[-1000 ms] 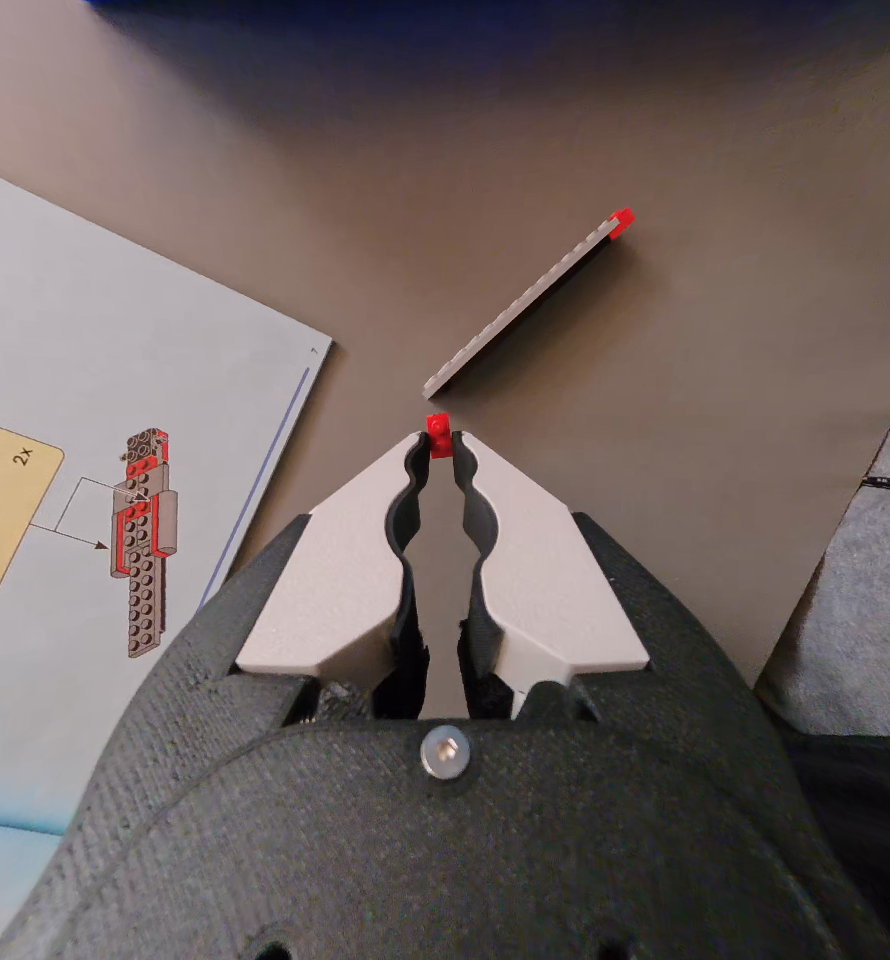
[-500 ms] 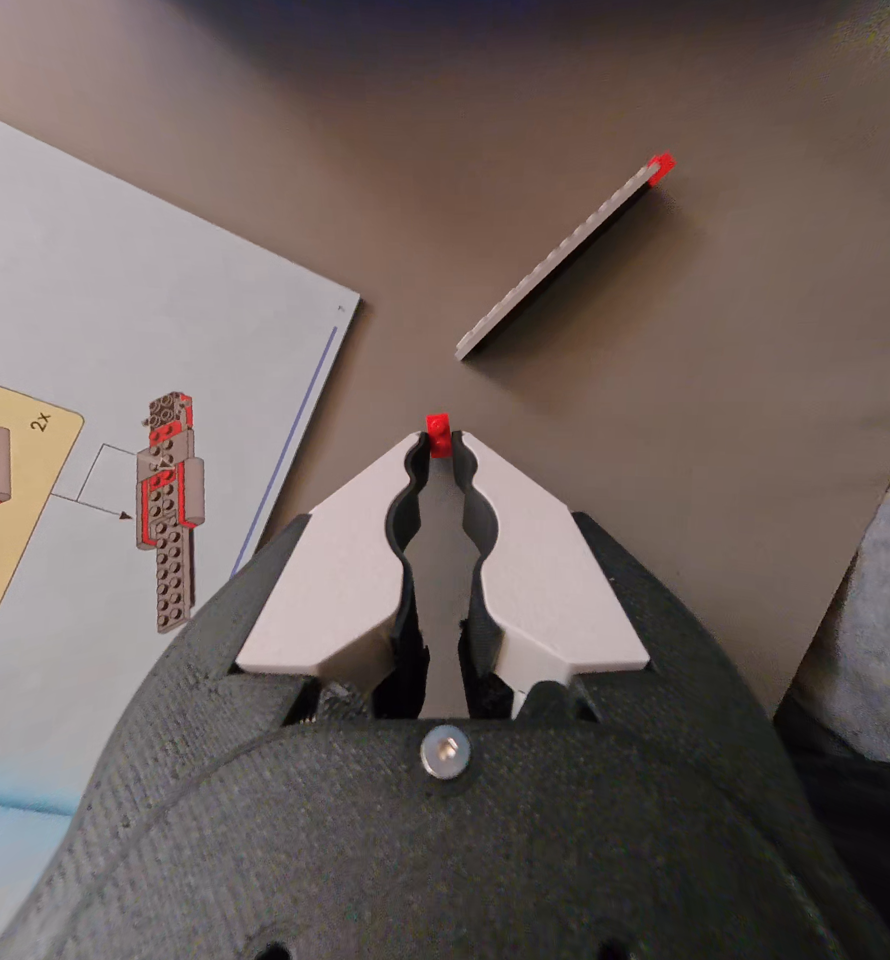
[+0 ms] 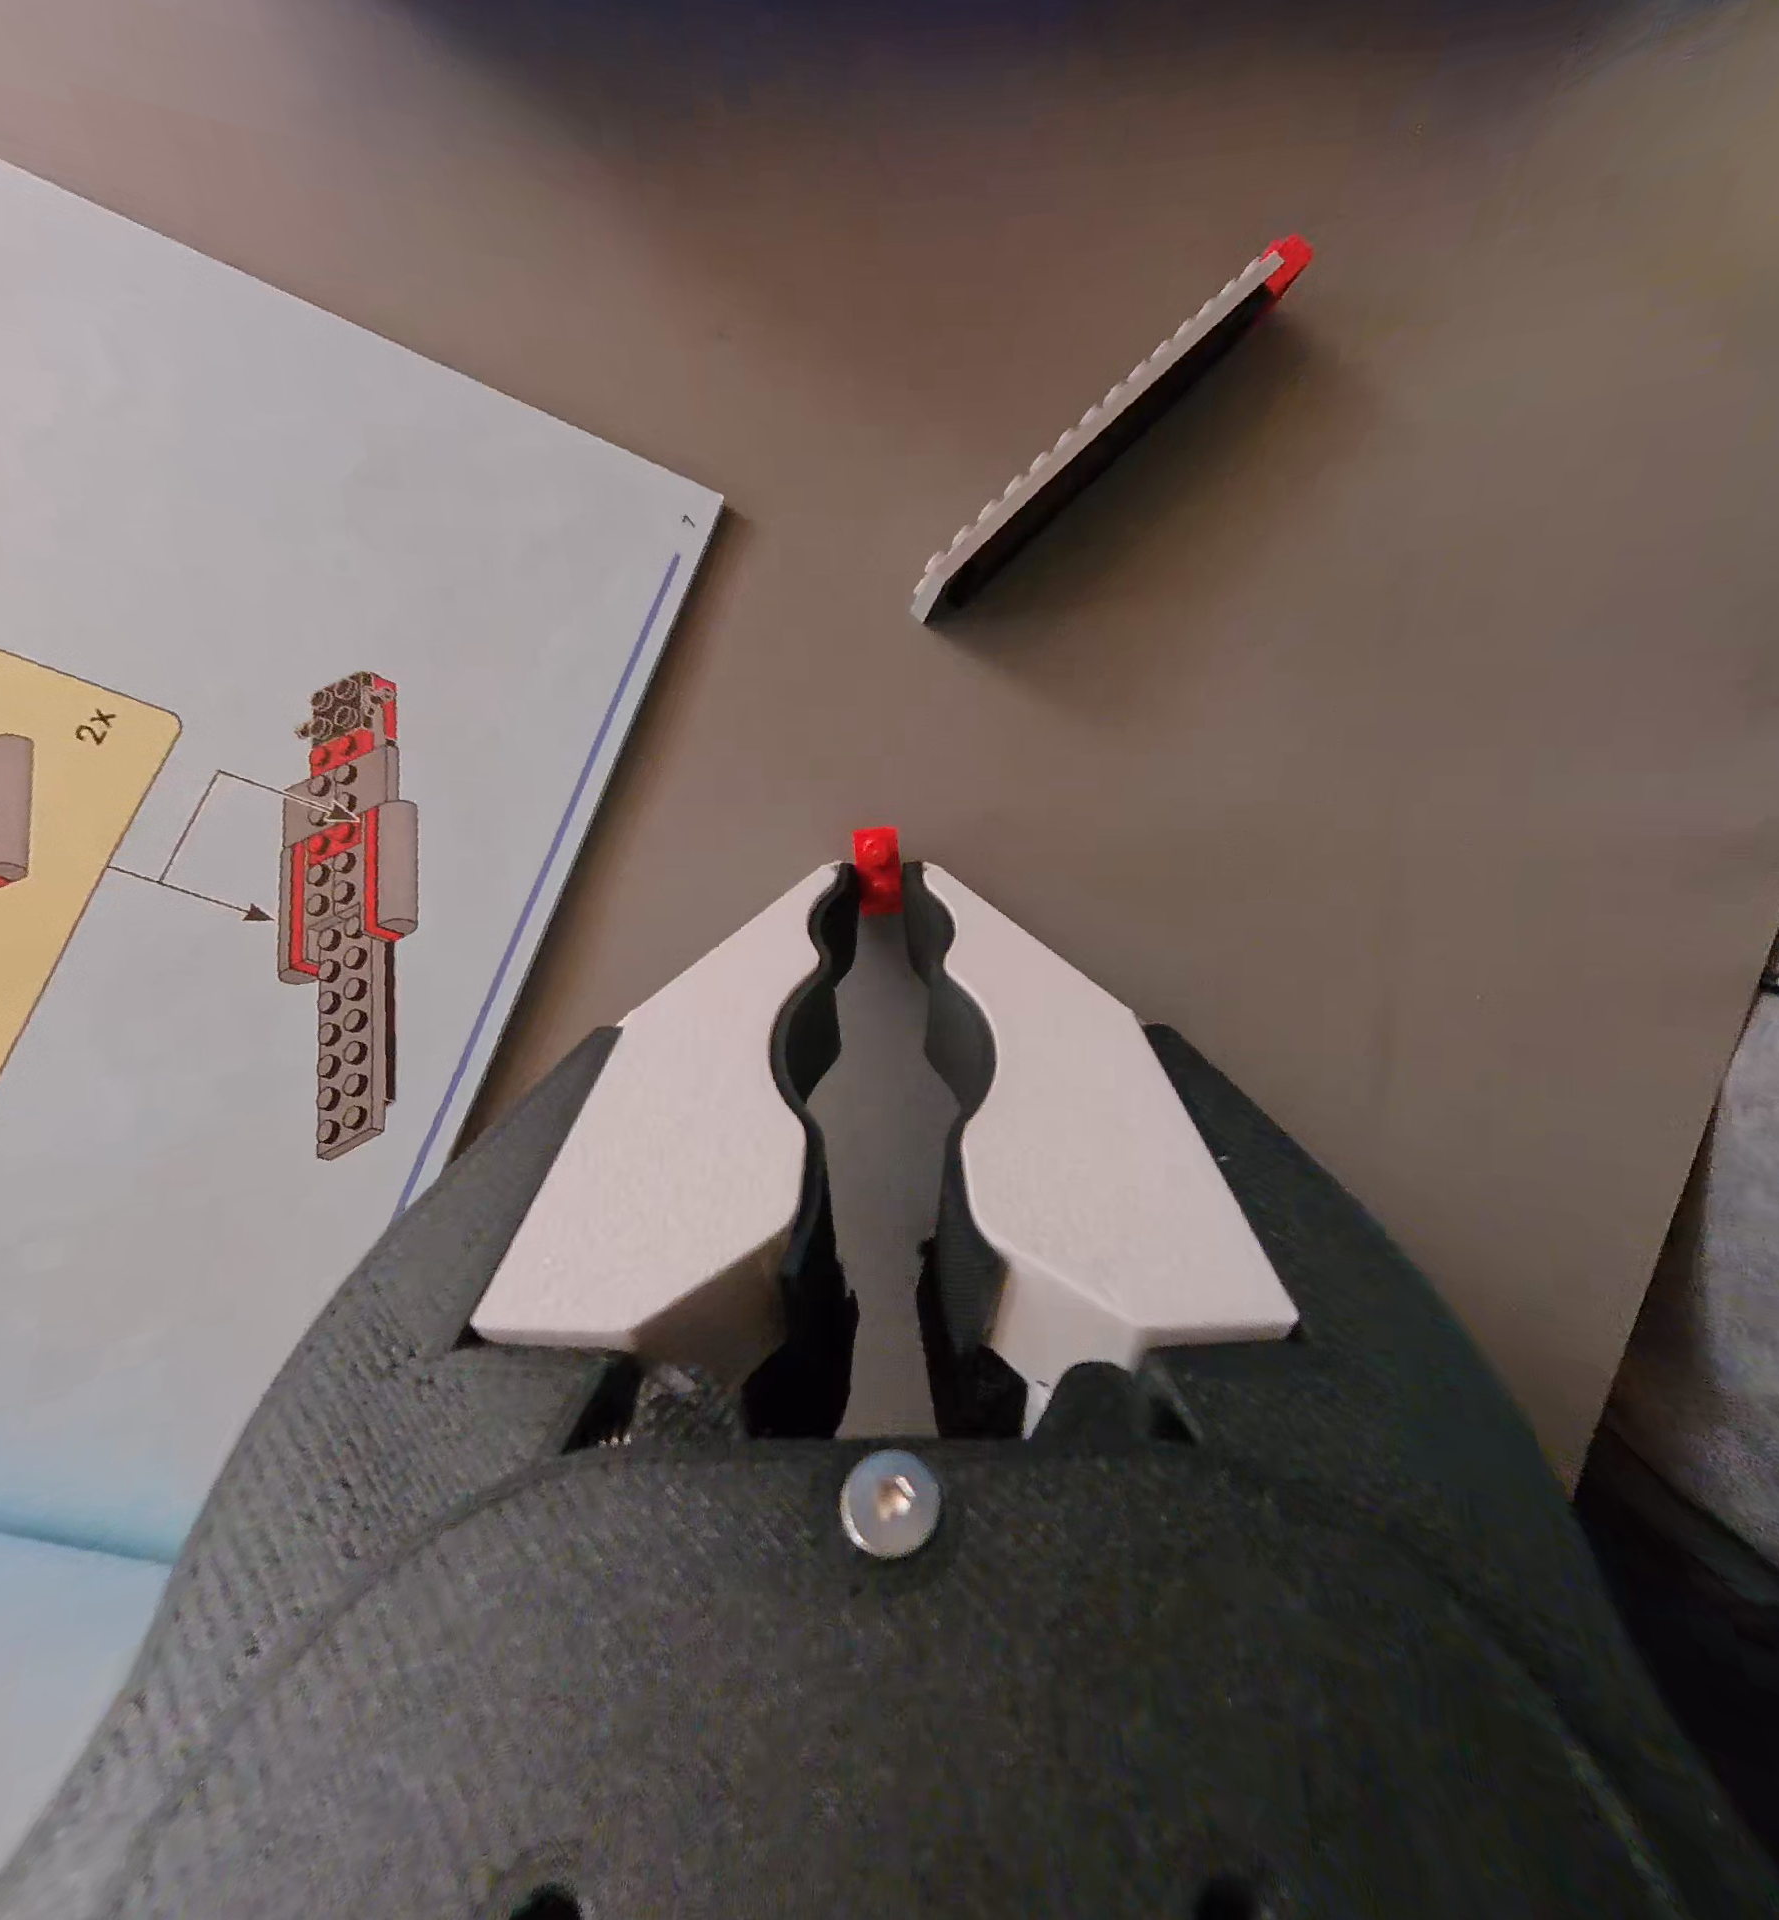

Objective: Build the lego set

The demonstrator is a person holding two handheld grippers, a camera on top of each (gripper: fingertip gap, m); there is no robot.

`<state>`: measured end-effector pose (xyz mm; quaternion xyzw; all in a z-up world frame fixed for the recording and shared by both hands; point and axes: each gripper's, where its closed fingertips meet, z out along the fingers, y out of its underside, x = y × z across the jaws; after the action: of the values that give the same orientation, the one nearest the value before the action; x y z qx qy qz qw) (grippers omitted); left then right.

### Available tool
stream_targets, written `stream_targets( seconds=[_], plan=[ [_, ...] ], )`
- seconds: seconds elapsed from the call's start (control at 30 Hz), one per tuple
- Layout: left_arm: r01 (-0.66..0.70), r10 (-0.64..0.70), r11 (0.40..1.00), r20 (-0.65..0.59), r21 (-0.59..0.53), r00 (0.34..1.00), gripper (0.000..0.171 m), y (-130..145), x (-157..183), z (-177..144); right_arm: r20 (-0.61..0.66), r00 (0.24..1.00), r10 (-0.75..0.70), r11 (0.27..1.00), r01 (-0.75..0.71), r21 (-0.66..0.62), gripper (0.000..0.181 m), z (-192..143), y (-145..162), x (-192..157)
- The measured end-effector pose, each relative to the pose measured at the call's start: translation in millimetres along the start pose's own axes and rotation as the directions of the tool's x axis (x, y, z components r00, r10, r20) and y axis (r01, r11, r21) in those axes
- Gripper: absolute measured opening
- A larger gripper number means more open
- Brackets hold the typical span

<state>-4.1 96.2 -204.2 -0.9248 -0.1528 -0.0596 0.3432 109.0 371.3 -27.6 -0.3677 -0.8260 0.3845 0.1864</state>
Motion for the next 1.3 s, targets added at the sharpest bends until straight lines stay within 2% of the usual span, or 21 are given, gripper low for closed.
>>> stream_targets(
  seconds=[0.23, 0.33, 0.43, 0.6, 0.73, 0.97, 1.23, 1.3],
  plan=[
    [0.072, -0.073, 0.993, 0.009, 0.096, 0.997, 0.013, 6.7, 0.6, -6.9, 0.196, 0.975, 0.102, 0.983, -0.129, 0.131, 0.017, 109.3, -22.4, -45.6],
    [0.115, -0.121, 0.981, 0.031, 0.153, 0.992, 0.022, 11.6, -1.2, -14.8, 0.239, 0.963, 0.124, 0.975, -0.163, 0.15, 0.017, 141.0, -26.7, -55.0],
    [0.144, -0.158, 0.955, 0.037, 0.26, 0.987, 0.028, 9.0, 0.0, -29.8, 0.275, 0.952, 0.132, 0.972, -0.178, 0.15, 0.017, 164.0, -31.5, -61.9],
    [0.142, -0.173, 0.895, 0.036, 0.423, 0.984, 0.03, 6.2, 6.8, -53.1, 0.336, 0.937, 0.099, 0.982, -0.147, 0.122, 0.017, 194.7, -38.7, -82.5],
    [0.126, -0.181, 0.857, 0.062, 0.5, 0.982, 0.029, 5.1, 8.3, -65.4, 0.404, 0.914, 0.02, 0.993, -0.065, 0.099, 0.017, 213.2, -39.2, -111.4],
    [0.163, -0.198, 0.826, 0.007, 0.539, 0.98, 0.028, 3.9, 9.3, -72.5, 0.427, 0.904, -0.012, 1.0, 0.015, -0.005, 0.017, 244.4, -21.2, -132.3],
    [0.223, -0.22, 0.791, -0.074, 0.57, 0.973, 0.028, 2.1, 8.4, -79.1, 0.38, 0.923, -0.062, 0.983, 0.124, -0.139, 0.013, 265.4, 6.3, -134.7],
    [0.232, -0.223, 0.783, -0.088, 0.576, 0.971, 0.028, 1.8, 8.2, -80.8, 0.384, 0.921, -0.068, 0.982, 0.131, -0.139, 0.011, 266.5, 6.5, -136.5]
  ],
)
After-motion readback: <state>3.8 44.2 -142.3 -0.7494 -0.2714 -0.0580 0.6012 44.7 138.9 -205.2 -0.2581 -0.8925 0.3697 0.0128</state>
